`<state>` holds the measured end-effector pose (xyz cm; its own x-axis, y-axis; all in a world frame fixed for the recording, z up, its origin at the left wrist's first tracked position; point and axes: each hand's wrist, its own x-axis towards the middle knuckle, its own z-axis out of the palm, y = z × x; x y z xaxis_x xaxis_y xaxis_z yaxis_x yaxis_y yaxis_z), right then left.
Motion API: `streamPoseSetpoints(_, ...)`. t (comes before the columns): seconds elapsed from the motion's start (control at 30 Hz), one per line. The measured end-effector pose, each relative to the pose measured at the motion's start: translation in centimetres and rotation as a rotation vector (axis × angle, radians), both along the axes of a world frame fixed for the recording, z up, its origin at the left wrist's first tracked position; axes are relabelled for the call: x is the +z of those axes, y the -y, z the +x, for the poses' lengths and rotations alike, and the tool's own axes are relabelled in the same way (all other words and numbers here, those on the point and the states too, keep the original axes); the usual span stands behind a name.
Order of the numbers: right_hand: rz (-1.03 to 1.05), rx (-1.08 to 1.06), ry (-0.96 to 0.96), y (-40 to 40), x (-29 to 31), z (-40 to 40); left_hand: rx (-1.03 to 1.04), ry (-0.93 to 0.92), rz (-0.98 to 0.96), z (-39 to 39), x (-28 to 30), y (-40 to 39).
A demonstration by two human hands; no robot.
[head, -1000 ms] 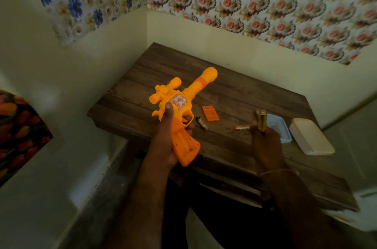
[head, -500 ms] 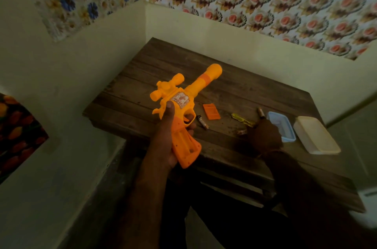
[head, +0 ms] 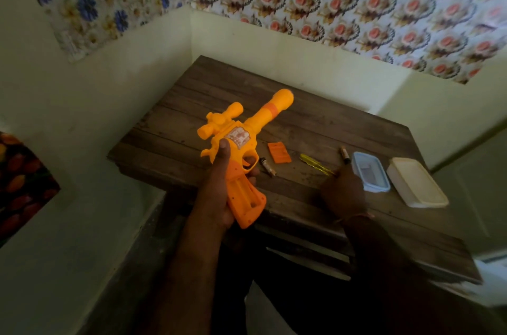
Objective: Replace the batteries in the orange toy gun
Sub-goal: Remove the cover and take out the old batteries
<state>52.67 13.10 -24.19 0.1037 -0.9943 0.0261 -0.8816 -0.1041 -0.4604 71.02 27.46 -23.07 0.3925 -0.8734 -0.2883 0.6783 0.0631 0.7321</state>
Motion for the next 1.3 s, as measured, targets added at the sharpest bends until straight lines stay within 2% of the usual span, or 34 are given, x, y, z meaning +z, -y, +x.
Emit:
streamPoseSetpoints(0.4, -0.111, -0.044, 0.051, -0.7, 0.0, -0.7, 0.032, -0.027, -0.006, -0.1, 0.1, -0.1)
streamPoseSetpoints(0.9, -0.111, -0.059, 0.103, -1.6, -0.3, 0.3, 0.022, -0.005, 0.016, 0.0, -0.1, 0.0)
streamPoseSetpoints(0.97, -0.142, -0.034, 0.066, -1.7, -0.3, 0.6, 0.02, 0.003, 0.025, 0.1, -0.2, 0.1)
streamPoseSetpoints(1.1, -0.269, -0.07, -0.128, -2.1, -0.3, 1.9, 0.027, 0.004, 0.026, 0.2, -0.3, 0.1)
streamPoseSetpoints(1.3, -0.212, -0.078, -0.177, -2.6, 0.4, 4.1, 0.026, 0.022, 0.024, 0.4, -0.5, 0.0)
